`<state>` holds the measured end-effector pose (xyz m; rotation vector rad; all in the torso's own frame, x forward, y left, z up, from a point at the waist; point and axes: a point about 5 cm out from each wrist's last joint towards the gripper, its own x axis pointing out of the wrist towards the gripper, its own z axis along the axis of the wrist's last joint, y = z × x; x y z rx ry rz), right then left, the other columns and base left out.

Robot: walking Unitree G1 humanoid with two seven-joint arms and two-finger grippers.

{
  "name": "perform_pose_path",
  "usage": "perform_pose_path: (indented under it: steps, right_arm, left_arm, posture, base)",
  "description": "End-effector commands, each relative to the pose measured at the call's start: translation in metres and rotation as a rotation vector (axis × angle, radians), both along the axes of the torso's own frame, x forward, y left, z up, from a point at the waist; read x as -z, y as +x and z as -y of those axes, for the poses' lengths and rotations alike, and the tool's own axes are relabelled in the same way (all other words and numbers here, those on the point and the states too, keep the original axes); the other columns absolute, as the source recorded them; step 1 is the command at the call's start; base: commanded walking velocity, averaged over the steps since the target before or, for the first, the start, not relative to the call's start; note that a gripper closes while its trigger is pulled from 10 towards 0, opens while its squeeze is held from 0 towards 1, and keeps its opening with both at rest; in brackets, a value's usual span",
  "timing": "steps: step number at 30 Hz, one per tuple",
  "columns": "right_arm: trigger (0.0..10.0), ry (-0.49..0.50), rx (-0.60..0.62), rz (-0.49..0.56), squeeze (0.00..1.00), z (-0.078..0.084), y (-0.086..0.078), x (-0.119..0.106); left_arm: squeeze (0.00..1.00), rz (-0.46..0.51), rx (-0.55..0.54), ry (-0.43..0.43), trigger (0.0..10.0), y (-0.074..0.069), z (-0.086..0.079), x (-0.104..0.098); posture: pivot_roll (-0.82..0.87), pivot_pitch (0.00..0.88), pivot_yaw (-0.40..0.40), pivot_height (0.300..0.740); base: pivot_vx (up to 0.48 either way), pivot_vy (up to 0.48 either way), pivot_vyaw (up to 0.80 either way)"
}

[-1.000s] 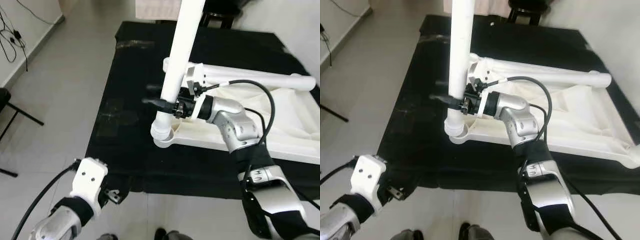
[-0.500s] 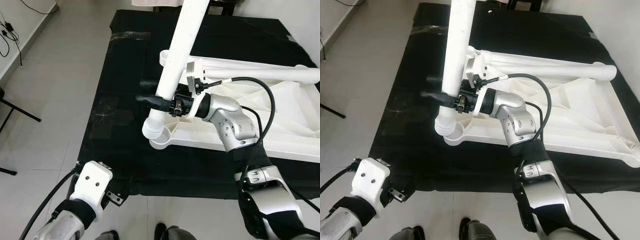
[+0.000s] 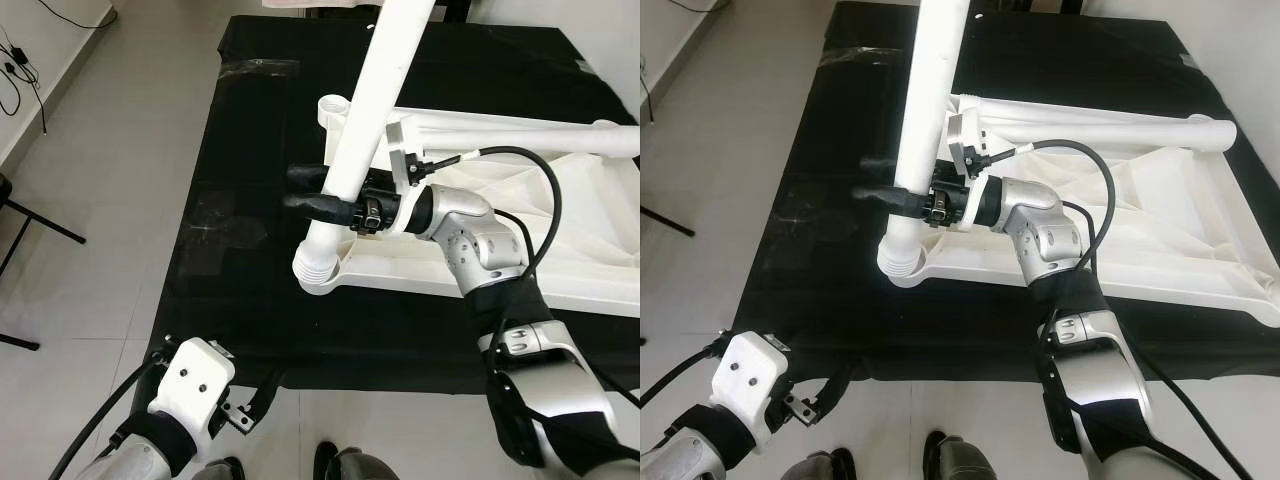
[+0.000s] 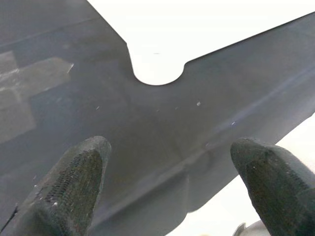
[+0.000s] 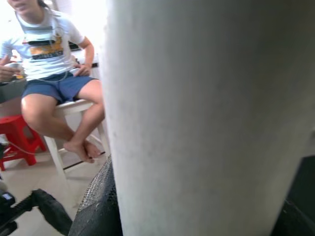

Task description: Building children table

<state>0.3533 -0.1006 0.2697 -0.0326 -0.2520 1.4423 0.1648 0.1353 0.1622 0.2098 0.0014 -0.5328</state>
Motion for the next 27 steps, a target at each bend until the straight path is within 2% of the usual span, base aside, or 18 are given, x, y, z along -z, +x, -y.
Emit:
perform_pose_path:
  steps: [1,9,11,14,16,19,24,27]
  right_arm:
    - [10.0,-0.053,-0.007,-0.04,0.0,-0.001,0.001,0.012]
    - [10.0,-0.11,-0.045,-0.051,0.0,0.0,0.003,0.015]
    - [10.0,-0.22,-0.141,0.008,0.0,-0.004,-0.004,0.016]
    - [10.0,-0.254,-0.177,0.033,0.0,-0.007,-0.008,0.016]
    - [10.0,-0.316,-0.244,0.09,0.0,-0.012,-0.015,0.015]
    - [10.0,-0.316,-0.244,0.09,0.0,-0.012,-0.015,0.015]
    - [10.0,-0.388,-0.327,0.189,0.0,-0.023,-0.022,0.005]
    - [10.0,-0.397,-0.329,0.2,0.0,-0.024,-0.022,0.004]
  left_arm:
    - [0.0,-0.005,0.028,0.017,10.0,-0.005,0.002,0.002]
    - [0.0,0.004,0.054,-0.002,10.0,-0.007,0.003,0.0]
    - [0.0,0.01,0.064,-0.001,10.0,-0.01,0.004,-0.001]
    - [0.0,0.011,0.066,-0.001,10.0,-0.01,0.004,-0.001]
    - [0.0,0.012,0.071,-0.001,10.0,-0.011,0.004,0.0]
    - [0.0,0.012,0.071,-0.001,10.0,-0.011,0.004,0.0]
    - [0.0,0.014,0.076,-0.003,10.0,-0.012,0.006,0.0]
    - [0.0,0.015,0.076,-0.003,10.0,-0.012,0.006,0.0]
  posture:
    - [-0.16,0.319,-0.08,0.74]
    - [-0.16,0.338,-0.081,0.74]
    - [-0.16,0.344,-0.081,0.74]
    - [-0.16,0.344,-0.082,0.74]
    - [-0.16,0.348,-0.084,0.74]
    - [-0.16,0.348,-0.084,0.74]
    - [-0.16,0.353,-0.094,0.74]
    - [-0.16,0.353,-0.094,0.74]
  base:
    - [0.0,0.0,0.0]
    - [0.0,0.0,0.0]
    - [0.0,0.0,0.0]
    - [0.0,0.0,0.0]
    - [0.0,0.0,0.0]
    - [0.0,0.0,0.0]
    - [0.0,0.0,0.0]
    - [0.0,0.0,0.0]
